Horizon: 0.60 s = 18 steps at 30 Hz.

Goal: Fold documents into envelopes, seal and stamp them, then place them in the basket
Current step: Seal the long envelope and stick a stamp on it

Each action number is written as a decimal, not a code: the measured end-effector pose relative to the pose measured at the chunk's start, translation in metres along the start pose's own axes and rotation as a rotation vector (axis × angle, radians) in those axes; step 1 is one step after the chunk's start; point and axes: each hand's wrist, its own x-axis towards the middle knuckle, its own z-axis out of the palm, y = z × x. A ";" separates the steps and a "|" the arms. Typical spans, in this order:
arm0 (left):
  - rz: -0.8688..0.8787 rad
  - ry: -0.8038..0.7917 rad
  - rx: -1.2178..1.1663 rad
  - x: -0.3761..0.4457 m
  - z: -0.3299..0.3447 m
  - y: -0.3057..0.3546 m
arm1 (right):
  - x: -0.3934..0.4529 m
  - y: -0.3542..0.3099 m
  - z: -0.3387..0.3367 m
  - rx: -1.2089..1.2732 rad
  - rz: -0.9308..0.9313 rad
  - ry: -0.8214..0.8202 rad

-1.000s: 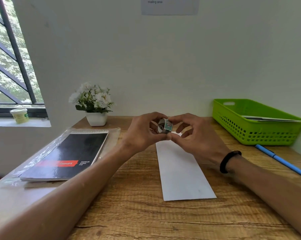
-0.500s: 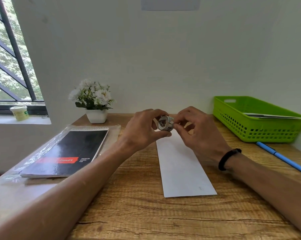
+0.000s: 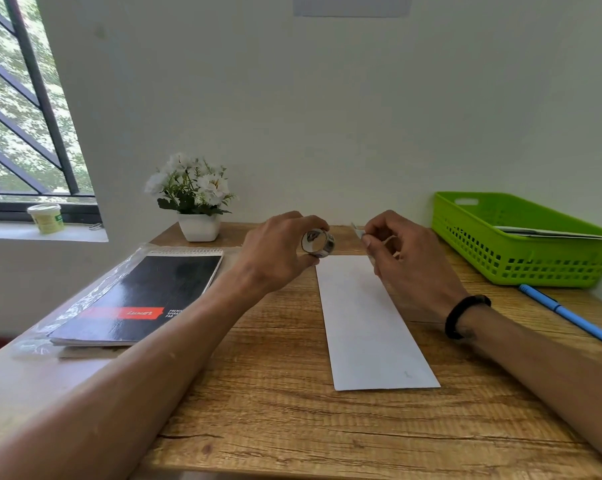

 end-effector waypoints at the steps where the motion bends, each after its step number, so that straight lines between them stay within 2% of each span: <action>1: -0.009 -0.020 0.021 0.000 -0.001 -0.001 | -0.001 -0.001 -0.001 0.016 0.013 -0.008; 6: -0.075 -0.208 0.171 0.001 -0.007 -0.014 | -0.002 -0.001 0.002 0.057 0.061 -0.053; 13: -0.145 -0.409 0.195 0.003 -0.010 -0.020 | -0.002 -0.003 -0.003 0.004 0.066 -0.128; 18: -0.019 -0.343 0.086 0.004 -0.010 -0.005 | -0.005 -0.006 -0.016 0.131 0.119 -0.073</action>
